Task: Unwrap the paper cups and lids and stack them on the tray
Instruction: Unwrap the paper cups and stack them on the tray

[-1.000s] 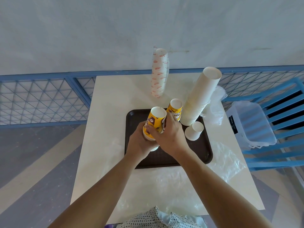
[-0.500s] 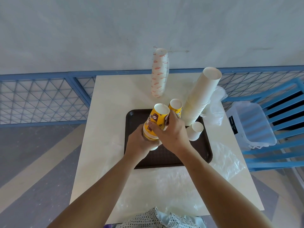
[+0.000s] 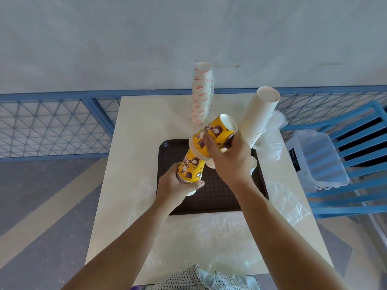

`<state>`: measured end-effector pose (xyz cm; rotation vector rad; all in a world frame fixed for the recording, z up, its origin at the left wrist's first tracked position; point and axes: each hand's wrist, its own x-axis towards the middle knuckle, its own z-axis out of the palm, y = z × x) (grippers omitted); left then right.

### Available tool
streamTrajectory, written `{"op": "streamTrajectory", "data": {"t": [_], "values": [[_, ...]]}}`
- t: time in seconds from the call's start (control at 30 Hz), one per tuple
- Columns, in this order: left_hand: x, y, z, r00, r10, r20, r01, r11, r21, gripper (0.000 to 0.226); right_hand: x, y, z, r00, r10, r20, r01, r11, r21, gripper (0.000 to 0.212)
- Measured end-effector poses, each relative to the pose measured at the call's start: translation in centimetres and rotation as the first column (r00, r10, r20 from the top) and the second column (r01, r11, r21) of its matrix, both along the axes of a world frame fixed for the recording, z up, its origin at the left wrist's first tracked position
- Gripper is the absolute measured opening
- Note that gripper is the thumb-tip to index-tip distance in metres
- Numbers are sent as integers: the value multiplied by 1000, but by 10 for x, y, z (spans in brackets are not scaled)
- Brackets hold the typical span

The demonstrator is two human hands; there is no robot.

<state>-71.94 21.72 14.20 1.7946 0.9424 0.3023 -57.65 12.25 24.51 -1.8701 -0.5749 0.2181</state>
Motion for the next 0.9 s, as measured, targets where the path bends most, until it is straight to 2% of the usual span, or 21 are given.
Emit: {"op": "streamTrajectory", "data": {"t": [0.1,0.2,0.33,0.43,0.57,0.7,0.77,0.83,0.9], "values": [[-1,1,-1,1000,28,14,-28,999,-27,64,16,-3,9,996,-84,18,83,995,64,34],[-1,2,0,997,66,38,-64,996,-56,55,35,-2,6,985,-142,93,138,989,47,42],[1,2,8,996,70,45,-68,996,-61,57,55,7,-21,978,-128,164,141,988,-67,59],[4,0,13,997,64,48,-61,997,-54,57,63,16,-47,979,-97,181,126,979,-157,61],[6,-1,16,996,69,58,-66,996,-57,60,59,19,-74,988,-29,151,74,951,-299,66],[6,-2,19,996,58,68,-54,997,-60,59,55,13,-80,994,3,110,35,939,-343,75],[7,-2,21,996,56,66,-52,997,-50,58,47,5,-68,986,-61,157,106,949,-297,74],[7,-2,21,996,57,62,-55,998,-43,60,29,-5,-49,958,-143,247,179,975,-130,61],[8,-2,21,997,44,62,-42,998,-36,60,7,-13,-34,949,-97,301,102,995,-1,49]]}}
